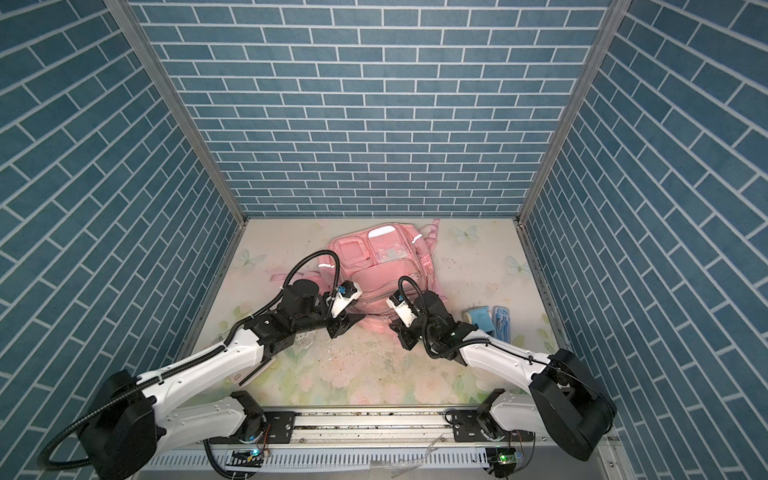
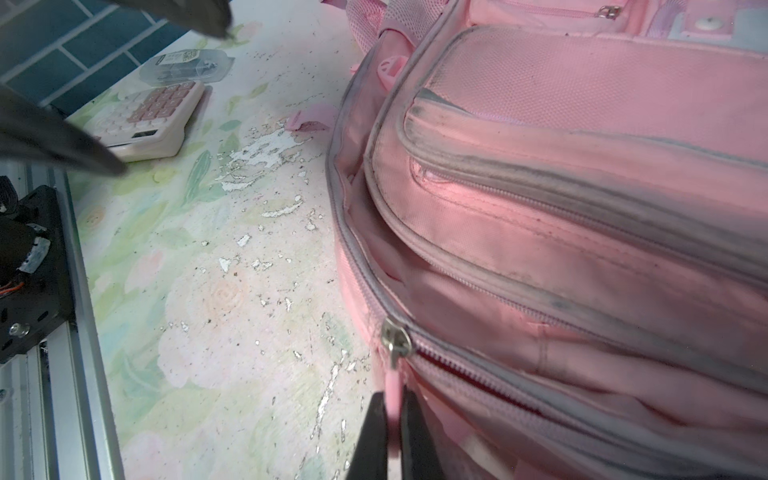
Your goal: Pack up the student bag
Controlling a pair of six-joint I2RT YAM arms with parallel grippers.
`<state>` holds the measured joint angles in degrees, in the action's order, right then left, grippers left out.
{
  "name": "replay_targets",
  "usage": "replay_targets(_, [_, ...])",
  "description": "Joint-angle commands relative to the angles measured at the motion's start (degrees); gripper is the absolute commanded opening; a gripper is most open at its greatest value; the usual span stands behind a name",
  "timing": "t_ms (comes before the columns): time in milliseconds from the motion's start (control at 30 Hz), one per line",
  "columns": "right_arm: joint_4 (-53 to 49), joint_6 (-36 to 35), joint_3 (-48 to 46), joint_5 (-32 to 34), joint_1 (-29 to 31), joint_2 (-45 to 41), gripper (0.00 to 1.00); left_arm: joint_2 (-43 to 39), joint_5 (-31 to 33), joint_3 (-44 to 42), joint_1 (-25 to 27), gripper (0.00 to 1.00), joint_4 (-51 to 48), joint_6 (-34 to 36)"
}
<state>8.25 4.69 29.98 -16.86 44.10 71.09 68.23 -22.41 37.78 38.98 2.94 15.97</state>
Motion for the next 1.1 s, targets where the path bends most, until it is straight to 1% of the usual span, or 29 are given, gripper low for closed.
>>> replay_targets(0, [4.18, 2.42, -1.21, -1.93, 0.11, -2.63, 0.00, 4.13, -4.21, 2.09, 0.59, 0.51, 2.15, 12.10])
replay_targets(67, [4.83, 2.60, -1.99, -2.24, 0.11, -3.27, 0.00, 7.49, -5.55, 3.68, 1.18, 0.51, 1.47, 15.41])
replay_targets(100, [5.15, 2.61, -2.31, -2.38, 0.11, -3.67, 0.00, 9.22, -5.21, 4.40, 1.58, 0.51, 1.77, 16.20])
replay_targets(267, [6.15, 3.34, -3.25, -1.95, 0.11, -4.45, 0.00, 15.65, -3.60, 7.27, 3.83, 0.52, 2.83, 18.03])
replay_targets(367, [6.64, 4.11, -3.26, -0.91, 0.03, -4.55, 0.00, 18.69, -1.40, 8.49, 5.06, 0.49, 1.99, 19.00])
replay_targets(433, [6.77, 4.70, -3.34, -0.18, -0.21, -5.01, 0.00, 19.55, -0.75, 8.47, 5.25, 0.43, 1.46, 19.27])
replay_targets(500, [7.21, 5.62, -3.81, 0.15, -1.21, -5.74, 0.00, 19.34, -0.42, 7.89, 5.15, 0.31, 1.06, 20.18])
replay_targets(533, [7.50, 5.98, -4.05, -0.20, -1.96, -6.24, 0.00, 19.11, -0.03, 7.69, 5.20, 0.23, 0.80, 20.47])
replay_targets(567, [7.78, 6.51, -4.58, -0.52, -2.91, -6.86, 0.00, 18.76, 0.96, 7.35, 5.19, 0.08, 0.67, 20.57])
replay_targets(600, [7.84, 6.94, -4.91, -0.65, -3.98, -7.39, 0.00, 18.17, 1.87, 7.16, 5.23, 0.00, 0.26, 20.93])
replay_targets(733, [5.90, 7.90, -6.01, -0.97, -9.91, -9.21, 0.00, 15.05, 3.61, 5.98, 4.58, 0.00, -2.24, 23.28])
replay_targets(833, [3.77, 7.52, -6.15, -2.47, -15.79, -9.57, 0.00, 12.42, 4.71, 5.26, 3.71, 0.00, -5.48, 26.05])
replay_targets(900, [1.43, 6.61, -5.44, -1.99, -19.69, -9.18, 0.00, 10.60, 4.85, 4.75, 2.79, 0.00, -8.30, 28.41])
replay_targets(1000, [-0.45, 5.70, -4.30, -2.84, -24.93, -7.88, 0.00, 7.78, 4.54, 3.36, 0.08, 0.00, -10.81, 30.96])
replay_targets(1067, [-0.96, 4.85, -3.68, -4.12, -27.04, -6.62, 0.00, 6.13, 3.64, 2.83, -2.85, 0.00, -12.62, 32.42])
